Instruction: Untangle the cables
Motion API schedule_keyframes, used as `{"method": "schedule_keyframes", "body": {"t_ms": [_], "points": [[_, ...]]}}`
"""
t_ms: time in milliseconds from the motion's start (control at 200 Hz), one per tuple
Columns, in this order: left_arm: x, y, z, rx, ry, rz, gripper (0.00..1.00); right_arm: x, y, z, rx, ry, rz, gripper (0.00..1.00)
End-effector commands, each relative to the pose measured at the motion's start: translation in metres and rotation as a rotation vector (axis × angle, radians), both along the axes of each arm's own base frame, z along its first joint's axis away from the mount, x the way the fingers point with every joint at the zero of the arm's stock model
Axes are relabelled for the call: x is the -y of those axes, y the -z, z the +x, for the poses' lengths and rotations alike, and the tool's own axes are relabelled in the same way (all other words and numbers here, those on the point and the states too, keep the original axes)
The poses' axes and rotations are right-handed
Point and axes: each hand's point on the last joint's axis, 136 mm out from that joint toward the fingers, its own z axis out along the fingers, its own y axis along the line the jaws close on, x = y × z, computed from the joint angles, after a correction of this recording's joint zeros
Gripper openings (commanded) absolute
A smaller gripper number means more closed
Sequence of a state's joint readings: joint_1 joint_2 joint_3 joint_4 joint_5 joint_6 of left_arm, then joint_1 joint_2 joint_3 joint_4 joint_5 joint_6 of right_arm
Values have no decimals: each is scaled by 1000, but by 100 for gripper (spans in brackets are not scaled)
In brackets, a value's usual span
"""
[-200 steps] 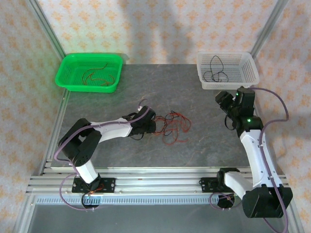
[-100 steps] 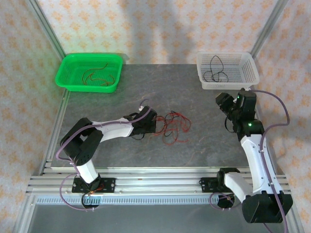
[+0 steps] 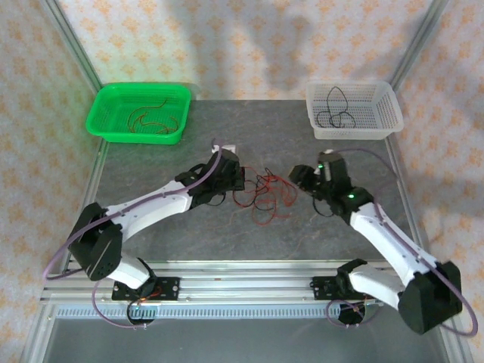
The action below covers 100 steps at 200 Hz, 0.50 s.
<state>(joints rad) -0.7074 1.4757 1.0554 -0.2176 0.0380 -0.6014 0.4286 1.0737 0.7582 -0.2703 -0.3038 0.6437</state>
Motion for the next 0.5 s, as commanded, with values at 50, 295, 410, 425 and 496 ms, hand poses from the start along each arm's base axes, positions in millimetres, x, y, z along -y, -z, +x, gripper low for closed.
{"method": "schedule_keyframes", "body": {"t_ms": [50, 295, 410, 425, 496], "points": [[-11, -9, -7, 6, -13, 33, 0, -71, -11, 2, 64, -146, 78, 49], [-11, -28, -10, 40, -9, 0, 0, -105, 20, -1, -5, -162, 48, 49], [-9, -39, -9, 50, -5, -12, 0, -106, 29, 4, -17, -145, 29, 48], [-9, -40, -9, 53, -6, -14, 0, -106, 30, 5, -19, -143, 24, 48], [-8, -46, -9, 60, -4, -24, 0, -105, 37, 9, -28, -129, 5, 48]]}}
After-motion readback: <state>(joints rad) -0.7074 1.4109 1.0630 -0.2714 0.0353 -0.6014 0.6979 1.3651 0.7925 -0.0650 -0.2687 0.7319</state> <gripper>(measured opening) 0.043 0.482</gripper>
